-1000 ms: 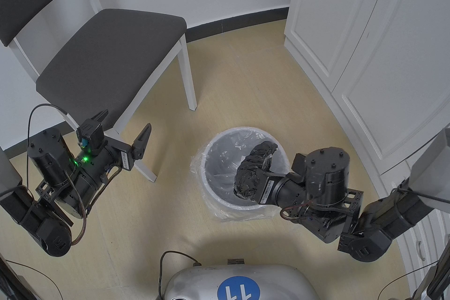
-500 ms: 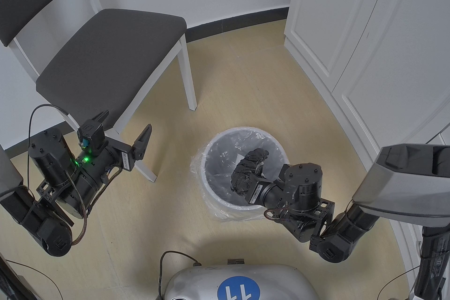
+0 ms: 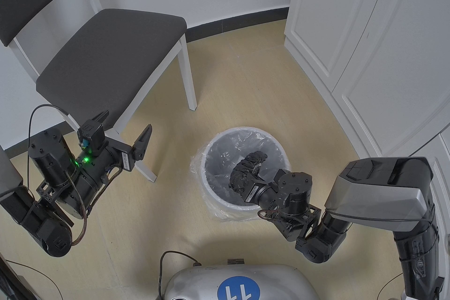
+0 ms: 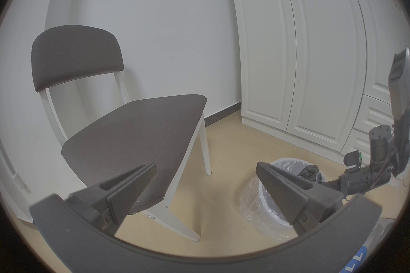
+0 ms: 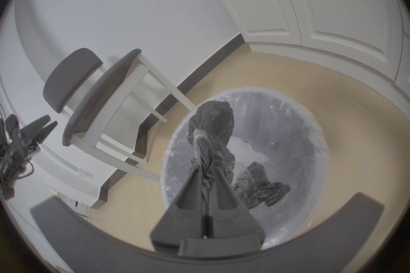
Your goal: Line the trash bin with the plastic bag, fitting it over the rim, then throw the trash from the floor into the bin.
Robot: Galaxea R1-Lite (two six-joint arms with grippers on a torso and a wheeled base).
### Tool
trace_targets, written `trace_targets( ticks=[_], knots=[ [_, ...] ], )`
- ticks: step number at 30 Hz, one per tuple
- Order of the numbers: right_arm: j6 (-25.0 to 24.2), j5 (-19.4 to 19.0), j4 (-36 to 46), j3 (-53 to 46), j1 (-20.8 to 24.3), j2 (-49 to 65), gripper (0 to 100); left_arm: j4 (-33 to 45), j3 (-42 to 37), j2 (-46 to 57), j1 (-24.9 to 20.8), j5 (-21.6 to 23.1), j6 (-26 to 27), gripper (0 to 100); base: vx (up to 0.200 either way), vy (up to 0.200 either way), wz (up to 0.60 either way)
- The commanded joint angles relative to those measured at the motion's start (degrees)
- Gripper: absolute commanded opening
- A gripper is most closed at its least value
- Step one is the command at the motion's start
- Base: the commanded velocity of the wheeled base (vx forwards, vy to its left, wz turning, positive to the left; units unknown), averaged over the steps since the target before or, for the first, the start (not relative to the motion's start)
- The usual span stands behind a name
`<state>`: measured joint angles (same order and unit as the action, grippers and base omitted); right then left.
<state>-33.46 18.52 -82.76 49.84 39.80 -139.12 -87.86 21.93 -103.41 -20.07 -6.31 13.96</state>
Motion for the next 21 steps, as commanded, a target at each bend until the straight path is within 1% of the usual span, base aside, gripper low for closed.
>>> trace_targets(
  ticks=[1, 3, 7, 12, 17, 18, 19, 20, 21],
  knots=[
    [-0.37, 0.12, -0.12, 0.88, -0.08, -1.59, 0, -0.03, 0.04, 0.14, -0.06, -0.01, 0.02, 100, 0.0, 0.0, 0.0],
    [-1.25, 0.12, -0.38, 1.49, -0.08, -1.51, 0, -0.03, 0.04, 0.14, -0.06, -0.01, 0.02, 100, 0.0, 0.0, 0.0],
    [-1.34, 0.73, -0.38, 2.37, -0.16, -0.98, 0, -0.03, 0.04, 0.14, -0.06, -0.01, 0.02, 100, 0.0, 0.0, 0.0],
    [-1.25, 2.14, 0.32, 2.37, 0.8, 1.66, 0, -0.03, -0.05, 0.14, -0.32, -0.01, 0.02, 100, 0.0, 0.0, 0.0],
    [-1.34, 3.02, 1.11, 3.87, 1.15, 0.78, 0, -0.03, -0.05, -0.12, -0.85, -0.01, 0.1, 100, 0.0, 0.0, 0.0],
    [-1.34, 3.98, 2.08, 4.57, 1.24, 0.52, 0, -0.03, -0.13, -0.12, -1.03, -0.01, 0.1, 100, 0.0, 0.0, 0.0],
    [-1.34, 3.98, 2.08, 4.57, 1.24, 0.52, 0, -0.03, -0.13, -0.12, -1.03, -0.01, 0.1, 100, 0.0, 0.0, 0.0],
    [-1.34, 6.53, 5.24, 6.77, 1.51, 0.6, 0, -0.03, -0.22, 0.05, -1.12, -0.01, 0.1, 100, 0.0, 0.0, 0.0],
    [-1.43, 7.5, 6.74, 7.73, 1.51, 0.69, 0, -0.03, -0.22, 0.14, -1.12, -0.01, 0.1, 100, 0.0, 0.0, 0.0]
  ],
)
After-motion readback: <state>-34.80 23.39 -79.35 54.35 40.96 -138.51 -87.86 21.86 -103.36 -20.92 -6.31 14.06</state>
